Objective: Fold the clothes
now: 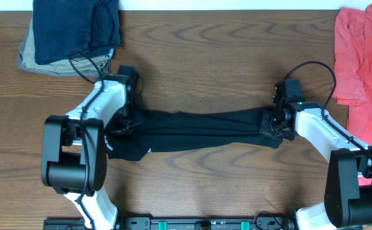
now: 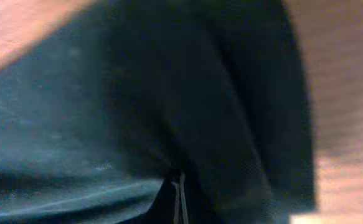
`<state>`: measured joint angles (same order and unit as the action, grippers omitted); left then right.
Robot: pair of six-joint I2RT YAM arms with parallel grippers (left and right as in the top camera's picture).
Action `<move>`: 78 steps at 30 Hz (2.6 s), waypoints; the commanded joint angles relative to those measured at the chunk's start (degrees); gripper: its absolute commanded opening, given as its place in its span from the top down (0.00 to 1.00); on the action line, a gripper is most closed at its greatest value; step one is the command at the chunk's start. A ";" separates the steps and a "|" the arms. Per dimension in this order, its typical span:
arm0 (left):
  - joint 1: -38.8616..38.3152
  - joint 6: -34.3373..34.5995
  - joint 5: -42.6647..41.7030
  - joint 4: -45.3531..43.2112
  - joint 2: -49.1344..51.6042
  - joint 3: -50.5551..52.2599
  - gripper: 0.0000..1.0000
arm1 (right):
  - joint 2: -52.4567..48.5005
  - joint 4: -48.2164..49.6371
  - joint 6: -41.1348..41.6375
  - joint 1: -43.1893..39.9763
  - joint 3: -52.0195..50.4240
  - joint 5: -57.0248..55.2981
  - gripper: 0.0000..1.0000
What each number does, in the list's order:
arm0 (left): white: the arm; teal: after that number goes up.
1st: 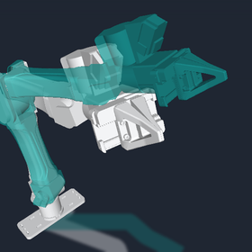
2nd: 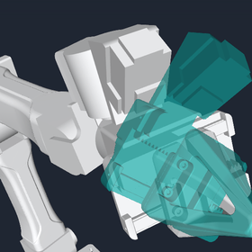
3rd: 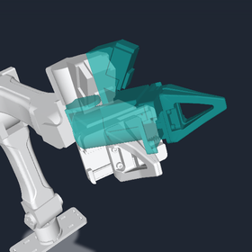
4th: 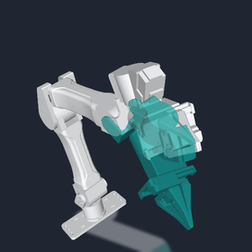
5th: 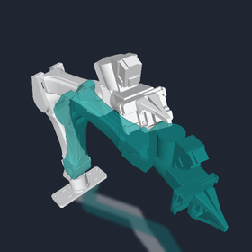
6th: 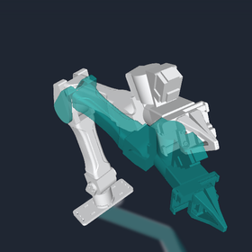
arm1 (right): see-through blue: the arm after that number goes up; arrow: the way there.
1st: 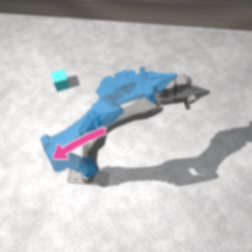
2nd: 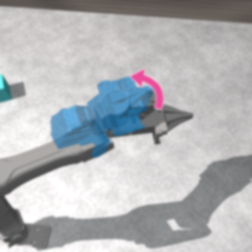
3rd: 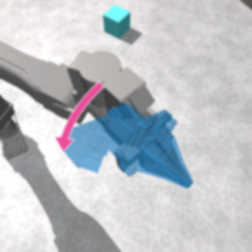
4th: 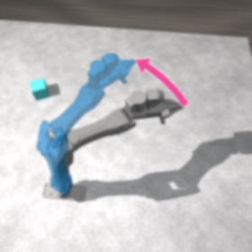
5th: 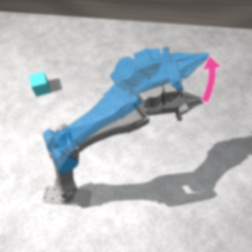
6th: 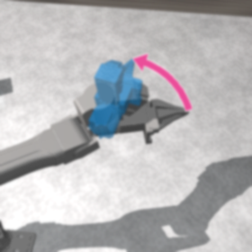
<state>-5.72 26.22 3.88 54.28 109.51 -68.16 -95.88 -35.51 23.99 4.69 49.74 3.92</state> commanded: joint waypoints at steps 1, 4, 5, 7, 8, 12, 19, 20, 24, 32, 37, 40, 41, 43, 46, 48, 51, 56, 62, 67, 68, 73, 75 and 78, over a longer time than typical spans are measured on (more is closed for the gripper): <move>3.91 2.23 9.49 2.08 0.98 0.59 0.94 | -0.17 -3.48 1.22 -2.05 -0.13 -6.51 0.99; 5.79 2.19 9.46 2.67 -0.74 0.59 0.94 | 1.20 -6.91 0.57 -1.99 2.80 -6.49 0.99; 6.19 2.19 9.46 2.93 -1.66 0.55 0.94 | 1.81 -8.07 0.46 -2.01 3.91 -6.49 0.99; 6.40 2.19 9.25 3.39 -4.04 0.55 0.94 | 3.37 -10.80 -0.50 -2.01 6.75 -6.49 0.99; 6.40 2.19 9.16 3.61 -5.33 0.55 0.94 | 4.07 -12.11 -0.50 -2.01 8.02 -6.51 0.98; 6.29 1.97 6.97 4.81 -11.23 0.55 0.92 | 6.95 -16.65 -0.94 -2.36 12.24 -6.82 0.56; 6.29 1.99 4.22 5.31 -14.78 0.57 0.12 | 8.00 -18.71 -3.56 -9.55 12.11 -8.11 0.01; 6.29 1.99 4.22 5.35 -14.69 0.57 0.08 | 7.76 -18.14 -4.74 -11.41 11.56 -7.34 0.01; 6.29 2.21 4.02 5.29 -14.67 0.59 0.04 | 6.58 -13.77 -13.75 -16.83 8.68 4.00 0.01; 6.29 2.19 4.00 5.27 -14.67 0.61 0.02 | 1.70 -6.73 -19.89 -19.23 3.30 16.09 0.01; 6.29 2.21 4.00 5.27 -14.67 0.61 0.02 | -1.66 -3.89 -21.40 -19.23 1.36 22.45 0.01; 6.29 2.19 3.17 5.20 -14.67 0.61 0.01 | -2.67 -3.43 -21.53 -19.12 0.81 26.45 0.04; 6.29 2.19 2.73 5.09 -14.67 0.61 0.01 | -2.73 -3.54 -21.49 -18.95 0.81 27.28 0.06; 6.29 2.19 2.56 5.01 -14.67 0.61 0.01 | -2.73 -3.93 -21.49 -18.34 0.81 28.98 0.09; 6.29 2.19 2.56 4.94 -14.67 0.61 0.01 | -2.73 -4.15 -21.49 -16.94 0.72 30.27 0.15; 6.29 2.19 2.54 4.85 -14.67 0.61 0.01 | -2.73 -4.09 -21.38 -15.52 0.72 30.25 0.32; 6.29 2.19 2.56 4.83 -14.67 0.61 0.01 | -2.73 -3.50 -20.02 -13.27 0.72 30.18 0.59; 6.29 2.19 2.56 4.81 -14.67 0.61 0.01 | -2.71 -1.90 -16.68 -10.62 0.72 28.59 0.99; 6.29 2.16 2.56 4.83 -14.67 0.61 0.01 | -1.36 -3.08 -15.67 -11.67 1.16 25.18 0.99; 6.29 2.16 2.56 4.81 -14.67 0.61 0.01 | 2.60 -10.08 -15.69 -14.01 3.98 19.02 0.99; 6.29 2.19 2.56 4.81 -14.67 0.61 0.01 | 3.87 -12.26 -15.69 -14.51 5.05 17.27 0.99; 6.29 2.19 2.56 4.79 -14.67 0.61 0.01 | 9.70 -20.06 -15.69 -15.13 9.92 13.86 0.99; 6.27 2.19 2.54 4.81 -14.67 0.61 0.01 | 11.72 -22.16 -15.69 -14.97 11.69 13.86 0.99; 6.29 2.19 2.54 4.61 -14.67 0.61 0.01 | 13.97 -24.15 -15.58 -13.84 13.25 13.86 0.99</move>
<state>0.60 28.32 6.37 58.89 94.61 -67.88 -84.05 -58.81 7.68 -9.82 61.12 19.38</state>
